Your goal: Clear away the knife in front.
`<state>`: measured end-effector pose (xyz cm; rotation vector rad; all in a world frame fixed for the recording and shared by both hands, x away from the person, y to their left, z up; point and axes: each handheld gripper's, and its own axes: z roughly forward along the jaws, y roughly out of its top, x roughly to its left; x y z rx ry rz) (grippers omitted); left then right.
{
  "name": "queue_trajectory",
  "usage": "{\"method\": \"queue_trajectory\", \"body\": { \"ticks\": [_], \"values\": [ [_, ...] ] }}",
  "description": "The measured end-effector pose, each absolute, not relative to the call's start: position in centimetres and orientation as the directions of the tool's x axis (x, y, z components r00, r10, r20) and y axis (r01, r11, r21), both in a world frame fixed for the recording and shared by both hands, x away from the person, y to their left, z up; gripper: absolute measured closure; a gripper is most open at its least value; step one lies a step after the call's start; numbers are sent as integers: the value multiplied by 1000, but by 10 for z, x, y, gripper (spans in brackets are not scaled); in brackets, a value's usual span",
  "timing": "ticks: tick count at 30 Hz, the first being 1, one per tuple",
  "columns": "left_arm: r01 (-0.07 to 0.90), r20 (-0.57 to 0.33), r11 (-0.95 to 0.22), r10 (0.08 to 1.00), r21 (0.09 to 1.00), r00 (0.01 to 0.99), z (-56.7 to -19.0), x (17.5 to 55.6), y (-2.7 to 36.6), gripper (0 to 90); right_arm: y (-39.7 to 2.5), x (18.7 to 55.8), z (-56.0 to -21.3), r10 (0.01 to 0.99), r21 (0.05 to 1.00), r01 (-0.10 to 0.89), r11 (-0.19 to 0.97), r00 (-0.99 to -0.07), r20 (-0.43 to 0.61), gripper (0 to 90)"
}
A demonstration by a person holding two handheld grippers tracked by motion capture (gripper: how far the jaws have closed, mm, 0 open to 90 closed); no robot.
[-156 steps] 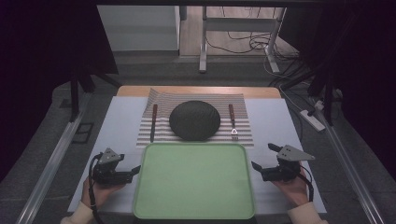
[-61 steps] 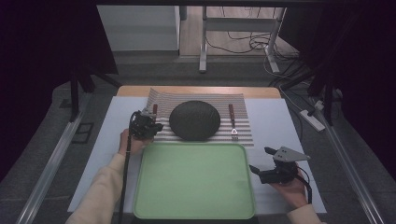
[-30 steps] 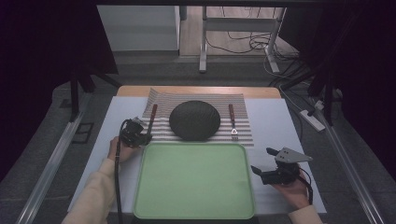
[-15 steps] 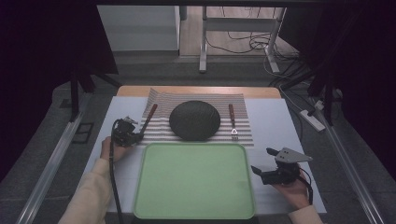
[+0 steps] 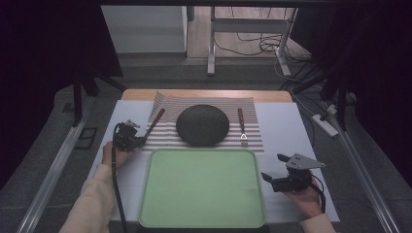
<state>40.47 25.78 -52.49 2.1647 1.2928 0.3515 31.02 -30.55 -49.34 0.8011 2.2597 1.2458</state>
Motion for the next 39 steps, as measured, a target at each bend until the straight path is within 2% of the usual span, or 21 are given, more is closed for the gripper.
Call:
{"method": "queue_trajectory", "body": {
  "ticks": [7, 14, 24, 32, 39],
  "values": [
    [680, -65, -339, 867, 651, 494, -510, 428, 253, 885, -305, 311, -494, 670, 860, 281, 427, -737, -92, 77],
    [682, -54, -328, 879, 654, 474, -508, 472, 251, 885, -305, 311, -494, 670, 860, 281, 426, -737, -91, 78],
    [724, -57, -332, 889, 604, 455, -524, 526, 248, 886, -307, 310, -495, 672, 857, 290, 425, -736, -84, 77],
    [727, -60, -353, 878, 589, 476, -532, 539, 241, 887, -309, 311, -497, 677, 858, 297, 419, -732, -78, 78],
    [711, -89, -400, 836, 579, 542, -530, 536, 227, 887, -309, 310, -497, 677, 857, 296, 422, -732, -81, 77]
  ]
}}
